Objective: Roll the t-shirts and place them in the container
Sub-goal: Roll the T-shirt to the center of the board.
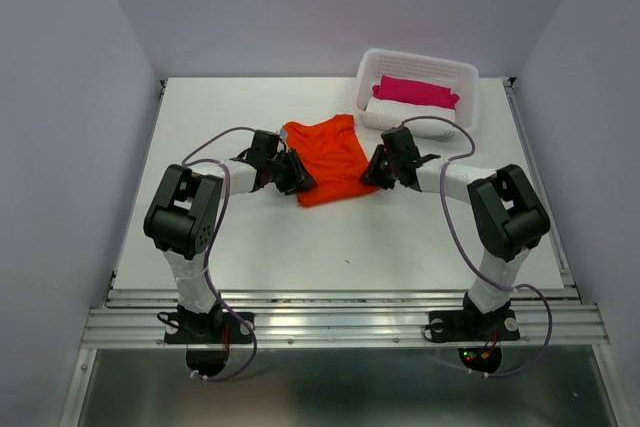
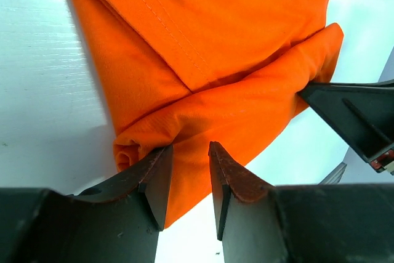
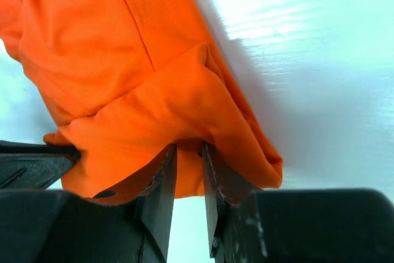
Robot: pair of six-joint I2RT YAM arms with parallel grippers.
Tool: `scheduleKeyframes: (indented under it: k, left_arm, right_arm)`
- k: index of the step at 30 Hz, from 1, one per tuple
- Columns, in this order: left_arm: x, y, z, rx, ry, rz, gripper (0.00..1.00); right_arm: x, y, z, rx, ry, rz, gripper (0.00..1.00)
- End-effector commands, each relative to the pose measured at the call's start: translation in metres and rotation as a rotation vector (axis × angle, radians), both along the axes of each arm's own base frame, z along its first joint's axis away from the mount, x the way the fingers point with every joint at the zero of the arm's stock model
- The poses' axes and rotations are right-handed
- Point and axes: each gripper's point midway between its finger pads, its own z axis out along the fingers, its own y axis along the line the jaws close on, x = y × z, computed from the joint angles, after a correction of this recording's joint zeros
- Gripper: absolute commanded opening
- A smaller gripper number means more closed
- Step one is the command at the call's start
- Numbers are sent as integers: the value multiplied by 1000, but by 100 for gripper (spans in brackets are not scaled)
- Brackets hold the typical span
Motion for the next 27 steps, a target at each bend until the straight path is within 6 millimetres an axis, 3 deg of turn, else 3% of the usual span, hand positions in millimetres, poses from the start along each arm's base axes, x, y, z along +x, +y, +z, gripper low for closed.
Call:
scheduleKeyframes:
  k: [1, 3, 8, 12, 14, 15, 16, 19, 20, 21, 24, 25, 27]
  left_arm:
    - [-26, 25, -31, 116, 96, 13, 43]
    - [-26, 24, -28, 110, 96, 12, 43]
    - [-9, 22, 6, 127, 35, -9, 43]
    - [39, 18, 56, 160, -104, -10, 43]
    - [55, 22, 54, 197, -109, -10, 43]
    - [75, 20, 71, 194, -161, 0, 43]
    - [85, 23, 62, 209, -150, 6, 43]
    - [121, 20, 65, 242, -190, 10, 43]
    - [134, 16, 77, 235, -222, 9, 43]
    - [141, 14, 64, 242, -205, 4, 43]
    - [160, 9, 66, 239, -225, 5, 43]
    - [163, 9, 53, 247, -207, 4, 43]
    - [169, 8, 47, 252, -200, 15, 43]
  right_arm:
    - [2, -53, -15, -166, 20, -98, 29]
    - [3, -54, -17, -175, 21, -98, 29]
    - [8, -51, -20, -192, 25, -69, 28]
    - [13, -50, -21, -213, 17, -42, 29]
    - [15, -48, -22, -220, 15, -14, 29]
    - [15, -47, -23, -224, 13, 2, 29]
    - [15, -46, -26, -227, 18, 16, 29]
    - [17, -41, -29, -221, 23, 54, 29]
    - [19, -40, -29, -227, 22, 63, 29]
    - [19, -40, -29, -228, 21, 66, 29]
    - [22, -42, -31, -249, 22, 71, 29]
    - [22, -42, -31, -253, 22, 74, 29]
    - [25, -43, -31, -266, 19, 80, 29]
